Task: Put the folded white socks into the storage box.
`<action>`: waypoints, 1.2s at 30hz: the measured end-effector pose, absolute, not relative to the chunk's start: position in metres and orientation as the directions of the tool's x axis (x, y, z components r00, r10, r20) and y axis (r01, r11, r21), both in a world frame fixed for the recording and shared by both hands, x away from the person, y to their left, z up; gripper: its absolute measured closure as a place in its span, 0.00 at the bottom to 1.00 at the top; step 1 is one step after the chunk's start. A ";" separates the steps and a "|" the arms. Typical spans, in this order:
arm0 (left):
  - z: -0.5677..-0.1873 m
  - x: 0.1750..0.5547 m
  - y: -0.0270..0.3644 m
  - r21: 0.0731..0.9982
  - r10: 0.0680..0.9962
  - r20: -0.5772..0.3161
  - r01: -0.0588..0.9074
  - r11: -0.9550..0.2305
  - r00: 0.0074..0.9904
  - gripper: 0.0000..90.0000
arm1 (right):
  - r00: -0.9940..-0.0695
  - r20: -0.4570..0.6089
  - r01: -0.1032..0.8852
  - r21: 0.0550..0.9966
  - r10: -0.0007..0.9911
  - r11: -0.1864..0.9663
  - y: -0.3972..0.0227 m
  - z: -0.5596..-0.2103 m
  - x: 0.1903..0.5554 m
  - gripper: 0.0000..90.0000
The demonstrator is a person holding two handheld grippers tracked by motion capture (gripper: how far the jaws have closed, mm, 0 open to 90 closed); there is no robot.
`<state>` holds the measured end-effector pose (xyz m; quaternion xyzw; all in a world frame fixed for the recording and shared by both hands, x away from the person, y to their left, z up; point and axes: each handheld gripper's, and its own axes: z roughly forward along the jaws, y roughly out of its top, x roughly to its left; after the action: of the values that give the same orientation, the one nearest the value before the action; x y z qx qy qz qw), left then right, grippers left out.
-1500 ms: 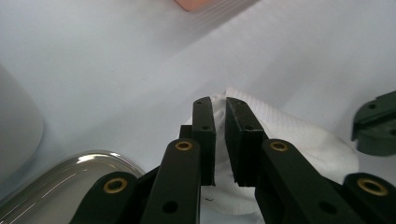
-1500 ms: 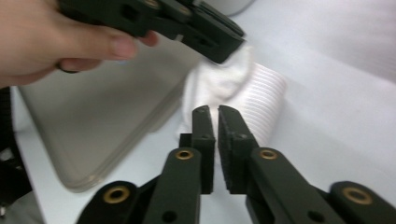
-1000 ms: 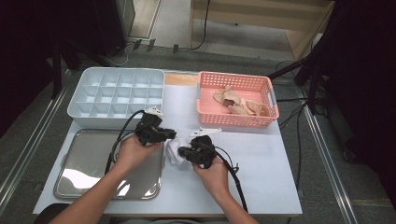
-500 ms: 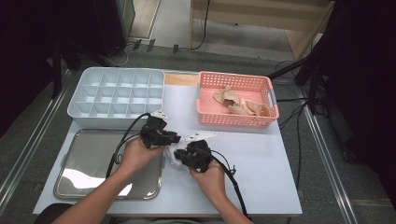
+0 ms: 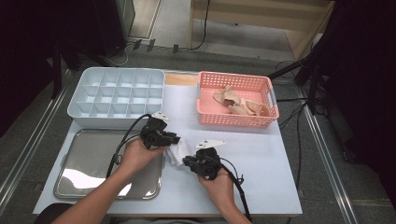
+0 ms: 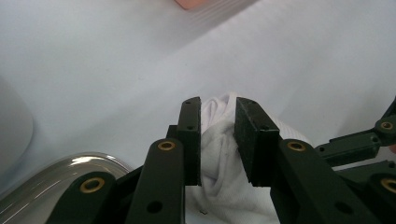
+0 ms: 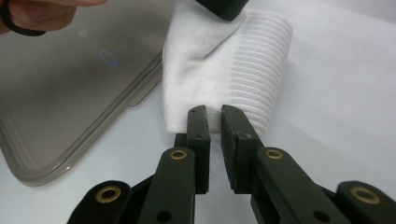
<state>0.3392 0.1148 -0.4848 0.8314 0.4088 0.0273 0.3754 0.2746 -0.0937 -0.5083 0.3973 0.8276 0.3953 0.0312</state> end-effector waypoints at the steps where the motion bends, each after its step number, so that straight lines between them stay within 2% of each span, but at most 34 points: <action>1: -0.485 0.339 0.115 0.644 0.701 -0.262 0.661 -0.384 0.663 0.81 | -0.685 0.255 0.628 0.681 0.683 0.376 -0.093 -0.509 0.275 0.92; 12: -0.484 0.340 0.117 0.646 0.698 -0.271 0.663 -0.379 0.663 0.79 | -0.677 0.263 0.633 0.685 0.687 0.361 -0.090 -0.508 0.278 0.93; 16: -0.478 0.339 0.118 0.659 0.690 -0.304 0.668 -0.345 0.657 0.73 | -0.674 0.269 0.634 0.688 0.687 0.353 -0.089 -0.509 0.279 0.93; 19: -0.472 0.337 0.113 0.675 0.667 -0.326 0.659 -0.332 0.670 0.63 | -0.679 0.260 0.628 0.690 0.687 0.359 -0.089 -0.510 0.278 0.93; 22: -0.480 0.339 0.108 0.655 0.677 -0.294 0.658 -0.372 0.675 0.54 | -0.680 0.258 0.628 0.688 0.686 0.363 -0.089 -0.511 0.277 0.93; 27: -0.494 0.347 0.108 0.604 0.684 -0.306 0.691 -0.397 0.662 0.51 | -0.679 0.256 0.627 0.689 0.688 0.363 -0.090 -0.512 0.275 0.93; 36: -0.504 0.350 0.109 0.590 0.685 -0.333 0.710 -0.385 0.648 0.44 | -0.677 0.250 0.624 0.693 0.692 0.360 -0.092 -0.514 0.274 0.93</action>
<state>0.3500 0.1088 -0.5039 0.8320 0.4192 -0.0174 0.3631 0.2743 -0.0917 -0.5143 0.3995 0.8236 0.4003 0.0426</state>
